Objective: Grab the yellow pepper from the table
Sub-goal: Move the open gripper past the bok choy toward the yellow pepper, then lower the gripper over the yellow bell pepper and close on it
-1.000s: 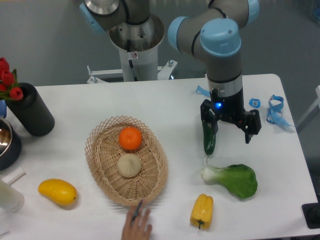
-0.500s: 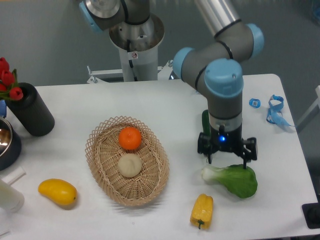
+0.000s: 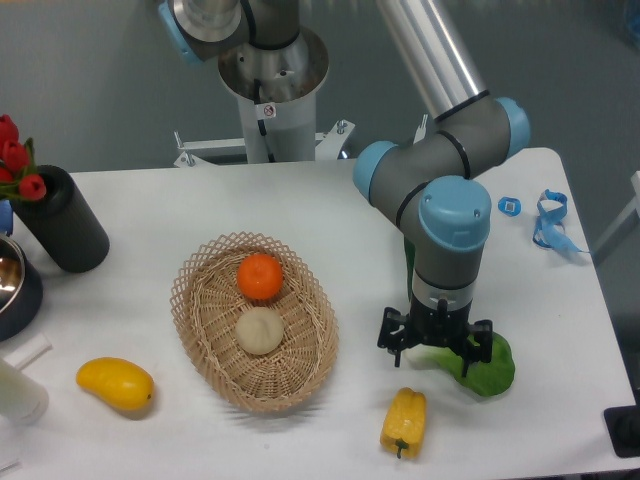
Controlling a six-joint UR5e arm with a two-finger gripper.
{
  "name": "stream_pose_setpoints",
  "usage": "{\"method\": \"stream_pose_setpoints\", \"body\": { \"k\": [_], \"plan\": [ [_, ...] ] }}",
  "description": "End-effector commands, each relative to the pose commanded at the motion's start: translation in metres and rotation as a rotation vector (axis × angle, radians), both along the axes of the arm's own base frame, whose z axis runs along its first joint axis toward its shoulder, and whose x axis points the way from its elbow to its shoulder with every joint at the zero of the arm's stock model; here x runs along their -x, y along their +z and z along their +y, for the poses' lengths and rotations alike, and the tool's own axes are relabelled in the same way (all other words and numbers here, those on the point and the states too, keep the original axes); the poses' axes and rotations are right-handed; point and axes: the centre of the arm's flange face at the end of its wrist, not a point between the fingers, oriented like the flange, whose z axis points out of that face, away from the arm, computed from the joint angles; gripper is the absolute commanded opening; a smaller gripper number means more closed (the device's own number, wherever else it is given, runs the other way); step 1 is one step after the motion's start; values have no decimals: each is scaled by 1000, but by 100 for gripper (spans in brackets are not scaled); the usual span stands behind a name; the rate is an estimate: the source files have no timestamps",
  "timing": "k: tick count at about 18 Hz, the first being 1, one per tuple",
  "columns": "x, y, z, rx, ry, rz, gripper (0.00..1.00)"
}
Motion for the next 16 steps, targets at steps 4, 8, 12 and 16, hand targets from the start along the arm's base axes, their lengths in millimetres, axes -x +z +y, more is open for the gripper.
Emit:
{"method": "stream_pose_setpoints", "body": {
  "k": [4, 8, 12, 16],
  "plan": [
    [-4, -13, 13, 7, -14, -9, 100],
    [2, -19, 18, 7, -26, -1, 100],
    [1, -30, 26, 11, -43, -4, 100],
    [-1, -42, 33, 10, -69, 11, 100]
  ]
}}
